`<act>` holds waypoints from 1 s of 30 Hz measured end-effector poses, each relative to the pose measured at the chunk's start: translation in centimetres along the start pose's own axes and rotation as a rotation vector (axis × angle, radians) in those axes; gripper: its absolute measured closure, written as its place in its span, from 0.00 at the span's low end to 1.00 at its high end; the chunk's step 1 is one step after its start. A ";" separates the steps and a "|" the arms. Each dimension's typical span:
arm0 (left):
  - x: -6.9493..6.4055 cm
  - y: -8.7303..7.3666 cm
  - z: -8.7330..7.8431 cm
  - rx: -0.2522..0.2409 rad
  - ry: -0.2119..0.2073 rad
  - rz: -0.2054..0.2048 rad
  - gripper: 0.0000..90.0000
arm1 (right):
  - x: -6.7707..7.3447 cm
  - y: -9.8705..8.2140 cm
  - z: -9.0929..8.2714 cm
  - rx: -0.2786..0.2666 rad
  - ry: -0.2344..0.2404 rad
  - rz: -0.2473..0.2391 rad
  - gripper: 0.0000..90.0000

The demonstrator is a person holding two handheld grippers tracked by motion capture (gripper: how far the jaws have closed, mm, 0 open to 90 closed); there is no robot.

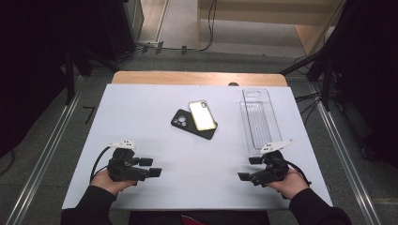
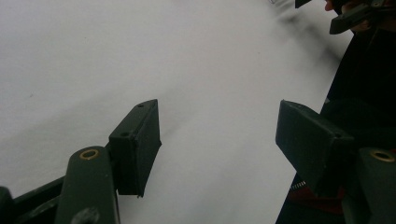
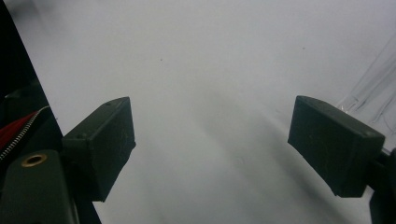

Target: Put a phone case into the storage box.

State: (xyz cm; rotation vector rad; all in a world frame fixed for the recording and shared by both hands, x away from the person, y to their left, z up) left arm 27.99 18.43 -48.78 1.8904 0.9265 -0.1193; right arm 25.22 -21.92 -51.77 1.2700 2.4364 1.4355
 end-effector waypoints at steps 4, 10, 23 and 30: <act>0.0 0.0 0.0 0.006 0.001 0.006 0.34 | -0.1 0.1 0.0 -0.008 -0.006 -0.005 0.14; 0.0 -0.1 0.1 0.013 0.002 0.005 0.34 | -0.2 0.3 -0.3 -0.023 -0.022 0.005 0.14; 0.0 -0.1 0.1 0.012 -0.003 -0.003 0.34 | -0.1 0.3 -0.4 -0.025 -0.035 -0.006 0.14; 0.0 -0.1 0.1 0.013 -0.004 -0.004 0.34 | 0.0 0.3 -0.4 -0.022 -0.029 -0.006 0.14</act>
Point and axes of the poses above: each handheld gripper's, and its own axes: z roughly forward along the jaws, y roughly out of its top, x roughly to its left, the point moved 4 cm from there along z, roughly forward along the jaws, and after that the axes turned 12 degrees about -x, right-handed, at the moved point
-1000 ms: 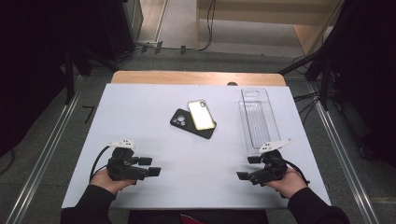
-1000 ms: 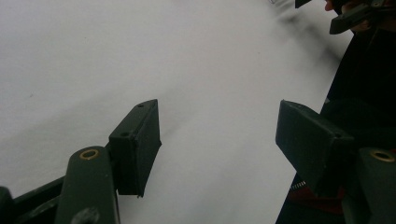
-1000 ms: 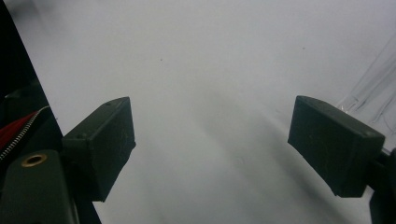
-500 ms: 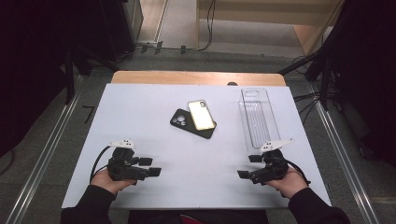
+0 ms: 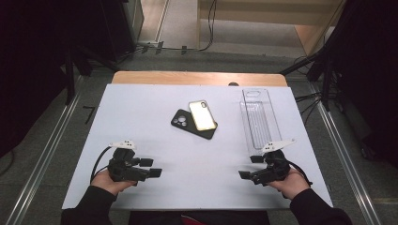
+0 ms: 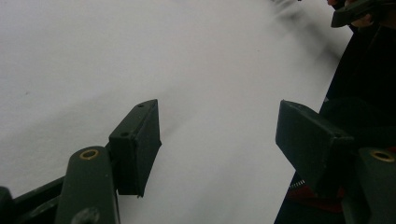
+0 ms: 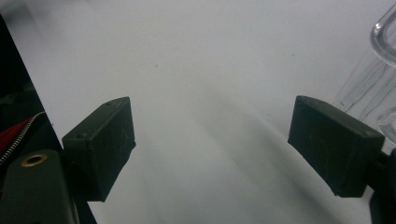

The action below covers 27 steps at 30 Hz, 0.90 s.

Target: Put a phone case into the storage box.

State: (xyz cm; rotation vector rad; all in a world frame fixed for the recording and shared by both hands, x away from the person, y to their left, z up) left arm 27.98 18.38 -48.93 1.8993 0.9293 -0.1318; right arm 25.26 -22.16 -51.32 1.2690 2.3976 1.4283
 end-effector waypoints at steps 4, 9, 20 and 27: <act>0.0 0.0 0.0 0.001 0.001 -0.002 0.34 | 0.0 0.0 0.1 0.007 -0.002 0.004 0.14; 0.0 0.0 0.0 0.002 -0.001 -0.002 0.34 | -0.1 0.0 0.1 0.000 -0.010 0.008 0.14; 0.1 0.0 0.0 0.003 -0.001 -0.011 0.34 | 0.0 0.0 0.2 0.000 -0.017 0.016 0.14; 0.1 0.1 0.0 0.002 -0.002 -0.030 0.34 | 0.5 0.4 0.3 -0.008 -0.015 0.009 0.14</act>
Point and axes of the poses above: each handheld gripper's, and its own axes: z roughly forward along the jaws, y roughly out of its top, x roughly to its left, the point moved 4 cm from there along z, roughly forward along the jaws, and after that the axes turned 12 degrees about -x, right-handed, at the moved point
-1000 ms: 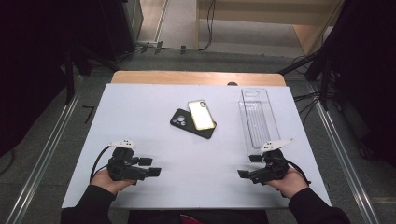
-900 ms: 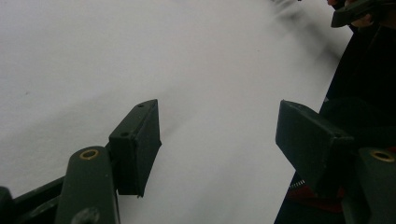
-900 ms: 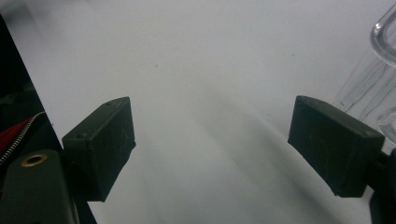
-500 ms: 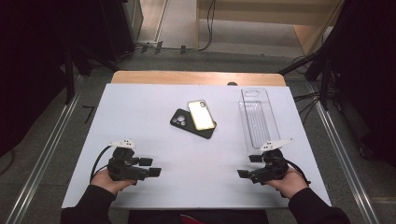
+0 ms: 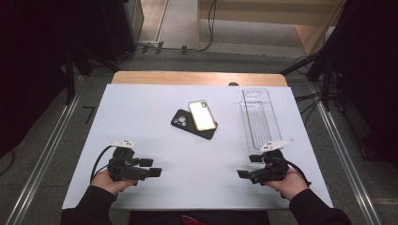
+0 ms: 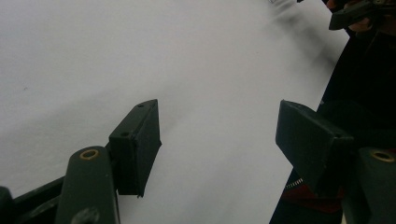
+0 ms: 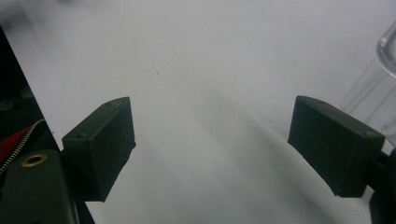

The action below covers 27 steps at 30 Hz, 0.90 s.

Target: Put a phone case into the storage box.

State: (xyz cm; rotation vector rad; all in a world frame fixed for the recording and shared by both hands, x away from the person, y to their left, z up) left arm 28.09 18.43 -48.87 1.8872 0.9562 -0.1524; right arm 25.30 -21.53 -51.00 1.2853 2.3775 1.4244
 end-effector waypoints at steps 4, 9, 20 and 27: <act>0.0 0.0 0.0 -0.003 0.000 0.001 0.34 | 0.6 0.4 0.4 -0.009 0.010 -0.002 0.14; 0.0 0.1 -0.1 -0.008 0.001 -0.004 0.34 | 1.1 0.8 0.7 -0.016 0.016 0.009 0.14; 0.1 0.2 -0.2 -0.013 0.006 -0.001 0.34 | 1.1 2.7 0.6 -0.081 -0.020 0.038 0.14; 0.1 0.2 -0.2 -0.013 0.006 -0.001 0.34 | 1.7 4.0 1.1 -0.096 -0.042 0.027 0.14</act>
Point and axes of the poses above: each handheld gripper's, and its own axes: z roughly forward along the jaws, y roughly out of its top, x roughly to its left, the point moved 4 cm from there along z, roughly forward along the jaws, and after that the axes turned 12 degrees about -x, right-handed, at the moved point
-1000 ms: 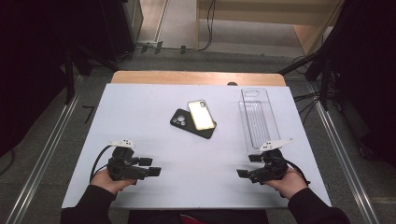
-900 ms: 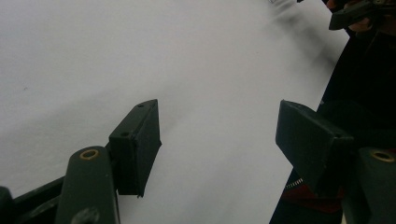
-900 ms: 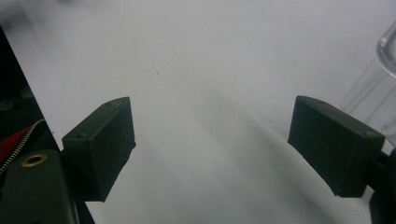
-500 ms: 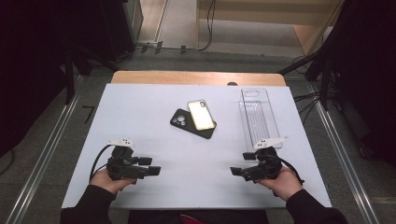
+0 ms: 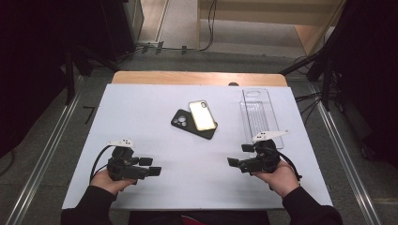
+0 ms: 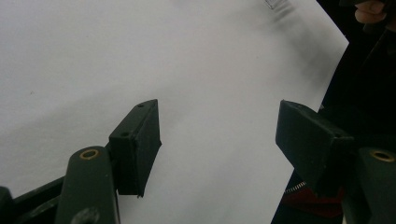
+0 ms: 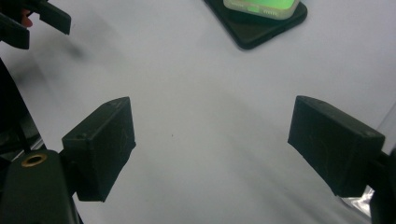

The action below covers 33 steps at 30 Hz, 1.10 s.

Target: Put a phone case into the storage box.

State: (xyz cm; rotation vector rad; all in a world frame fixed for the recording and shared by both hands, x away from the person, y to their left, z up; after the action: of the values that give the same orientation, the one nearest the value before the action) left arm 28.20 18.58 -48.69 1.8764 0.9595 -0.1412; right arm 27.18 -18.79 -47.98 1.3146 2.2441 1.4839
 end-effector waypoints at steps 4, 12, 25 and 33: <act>0.0 0.0 0.0 0.000 0.000 0.000 0.34 | 0.2 0.7 0.4 -0.001 -0.011 0.001 0.14; 0.0 0.0 0.0 -0.002 0.004 0.008 0.34 | 0.3 2.0 1.4 0.003 -0.024 0.023 0.14; 0.1 -0.1 0.1 -0.001 0.005 0.010 0.34 | -0.6 4.1 3.0 -0.003 -0.053 0.048 0.14; 0.1 -0.1 0.1 0.000 0.005 0.009 0.34 | -1.2 5.7 4.6 -0.003 -0.076 0.057 0.14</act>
State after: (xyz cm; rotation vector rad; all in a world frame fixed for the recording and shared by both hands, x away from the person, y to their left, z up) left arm 28.27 18.57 -48.86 1.8819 0.9545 -0.1313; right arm 33.71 -15.83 -46.06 1.4205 2.1744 1.4294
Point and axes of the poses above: each handheld gripper's, and its own axes: z roughly forward along the jaws, y roughly out of its top, x roughly to its left, the point moved 4 cm from there along z, roughly forward along the jaws, and after that the axes turned 12 degrees about -x, right-handed, at the moved point
